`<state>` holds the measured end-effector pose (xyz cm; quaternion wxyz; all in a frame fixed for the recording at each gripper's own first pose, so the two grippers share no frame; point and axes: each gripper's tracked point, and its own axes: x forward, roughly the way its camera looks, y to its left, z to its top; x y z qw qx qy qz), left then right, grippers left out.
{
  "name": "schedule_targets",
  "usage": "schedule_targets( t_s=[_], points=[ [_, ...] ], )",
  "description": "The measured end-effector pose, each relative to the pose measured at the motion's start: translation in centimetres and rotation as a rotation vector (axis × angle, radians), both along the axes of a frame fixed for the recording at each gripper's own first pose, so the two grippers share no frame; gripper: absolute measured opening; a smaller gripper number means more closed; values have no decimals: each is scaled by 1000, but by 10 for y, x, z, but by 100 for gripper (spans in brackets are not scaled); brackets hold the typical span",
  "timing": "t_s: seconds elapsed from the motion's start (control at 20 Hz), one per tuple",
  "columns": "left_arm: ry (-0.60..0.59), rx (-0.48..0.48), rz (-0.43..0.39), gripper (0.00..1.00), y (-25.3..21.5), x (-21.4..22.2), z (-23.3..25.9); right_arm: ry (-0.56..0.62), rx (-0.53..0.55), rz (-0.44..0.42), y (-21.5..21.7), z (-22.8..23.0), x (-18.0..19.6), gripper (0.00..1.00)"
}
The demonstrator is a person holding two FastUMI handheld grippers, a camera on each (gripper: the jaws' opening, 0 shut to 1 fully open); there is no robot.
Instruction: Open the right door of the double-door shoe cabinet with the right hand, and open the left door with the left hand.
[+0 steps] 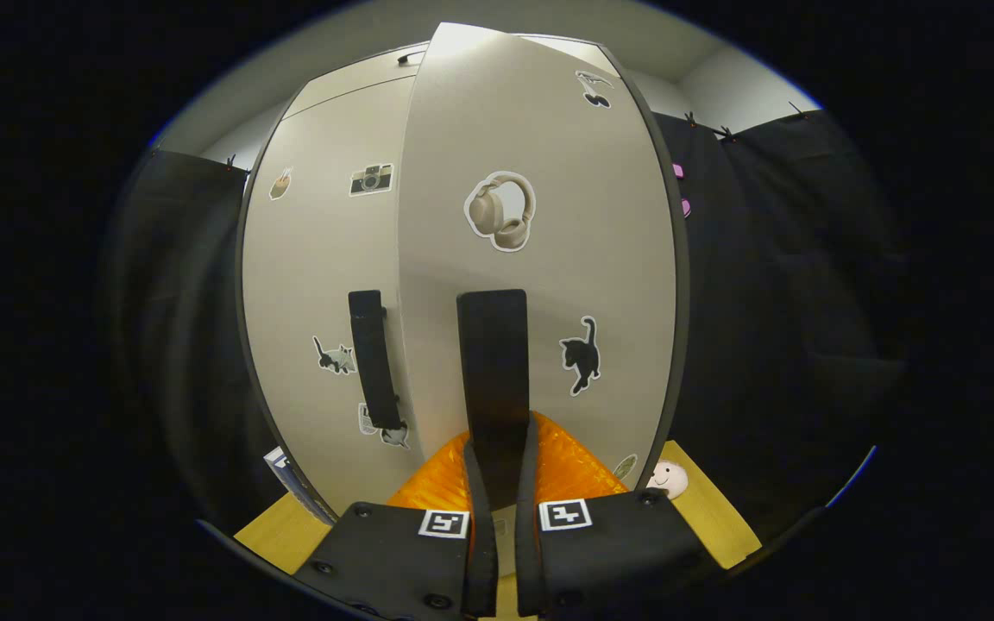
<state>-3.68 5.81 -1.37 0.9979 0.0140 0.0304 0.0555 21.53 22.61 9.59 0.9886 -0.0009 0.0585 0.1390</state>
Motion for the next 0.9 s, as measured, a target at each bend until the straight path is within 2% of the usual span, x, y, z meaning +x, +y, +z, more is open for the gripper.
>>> schedule_targets(
  t_s=[0.45,0.9],
  points=[
    [-20,-22,-25,95,-13,1,3,-8,18,2,-11,2,-6,16],
    [-2,-6,-61,95,-23,15,-2,-23,-4,-59,-33,4,-11,16]
  ],
)
